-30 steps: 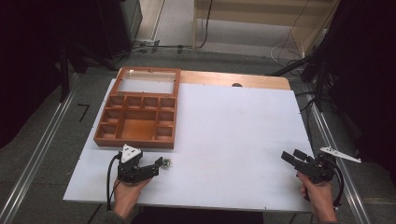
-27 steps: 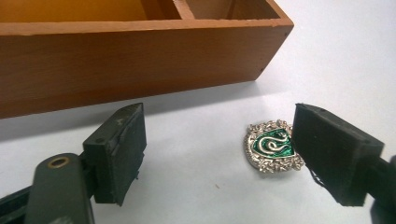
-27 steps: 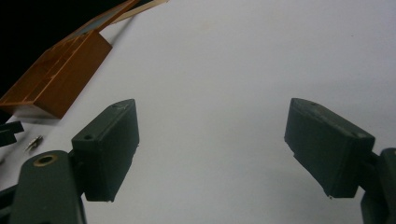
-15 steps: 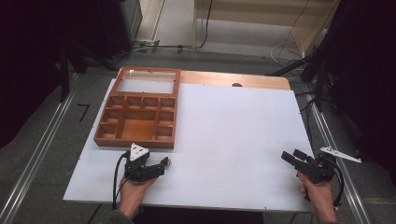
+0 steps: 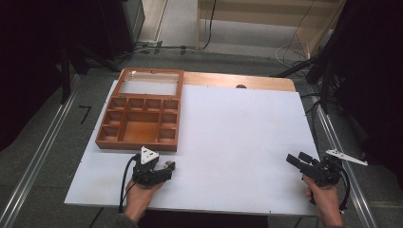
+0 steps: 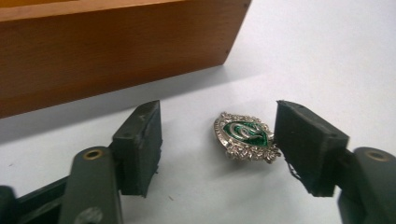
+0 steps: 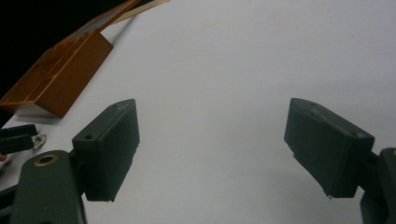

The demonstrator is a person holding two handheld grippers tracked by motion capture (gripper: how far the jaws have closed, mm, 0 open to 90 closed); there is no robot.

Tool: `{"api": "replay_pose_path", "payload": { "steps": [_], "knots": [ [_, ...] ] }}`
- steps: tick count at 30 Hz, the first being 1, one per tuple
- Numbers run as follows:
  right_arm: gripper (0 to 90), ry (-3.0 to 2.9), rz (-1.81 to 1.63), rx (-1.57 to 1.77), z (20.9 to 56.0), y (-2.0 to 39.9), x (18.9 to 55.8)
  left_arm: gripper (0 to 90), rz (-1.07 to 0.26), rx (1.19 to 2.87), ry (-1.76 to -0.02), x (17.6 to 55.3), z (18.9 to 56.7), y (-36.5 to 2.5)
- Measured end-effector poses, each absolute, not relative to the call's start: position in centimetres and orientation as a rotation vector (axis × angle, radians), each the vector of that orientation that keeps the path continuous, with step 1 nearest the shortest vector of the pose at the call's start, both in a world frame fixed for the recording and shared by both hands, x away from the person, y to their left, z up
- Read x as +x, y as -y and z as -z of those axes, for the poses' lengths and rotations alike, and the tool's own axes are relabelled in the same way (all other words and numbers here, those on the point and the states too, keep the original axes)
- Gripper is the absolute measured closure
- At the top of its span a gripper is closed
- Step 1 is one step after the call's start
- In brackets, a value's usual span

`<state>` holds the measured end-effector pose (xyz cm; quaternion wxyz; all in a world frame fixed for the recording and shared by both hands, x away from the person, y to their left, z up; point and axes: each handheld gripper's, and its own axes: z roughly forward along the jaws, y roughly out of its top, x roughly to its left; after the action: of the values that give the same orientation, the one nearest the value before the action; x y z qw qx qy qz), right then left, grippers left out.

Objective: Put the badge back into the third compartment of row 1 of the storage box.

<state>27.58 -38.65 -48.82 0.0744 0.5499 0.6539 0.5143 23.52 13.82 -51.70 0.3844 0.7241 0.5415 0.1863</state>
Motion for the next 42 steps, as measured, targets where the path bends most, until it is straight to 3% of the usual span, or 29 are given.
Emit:
{"api": "replay_pose_path", "payload": {
  "steps": [11, 12, 21, 25, 42],
  "knots": [
    [16.4, -1.963, -1.545, 1.652, 48.8, 38.7, 27.6, 50.9, -0.504, 1.897, -1.347, 23.1, 51.6, -12.9],
    [16.4, -1.963, -1.545, 1.649, 48.8, 38.7, 27.6, 57.2, -0.498, 1.899, -1.34, 23.0, 51.6, -12.8],
    [16.8, -1.962, -1.547, 1.651, 48.8, 38.7, 27.6, 67.1, -0.502, 1.862, -1.325, 22.5, 51.3, -12.7],
    [16.9, -1.961, -1.545, 1.65, 48.8, 38.7, 27.6, 78.9, -0.511, 1.85, -1.279, 21.9, 50.7, -12.6],
    [17.1, -1.961, -1.547, 1.649, 48.8, 38.8, 27.6, 87.8, -0.468, 1.858, -1.186, 21.4, 50.4, -12.1]
  ]
}}
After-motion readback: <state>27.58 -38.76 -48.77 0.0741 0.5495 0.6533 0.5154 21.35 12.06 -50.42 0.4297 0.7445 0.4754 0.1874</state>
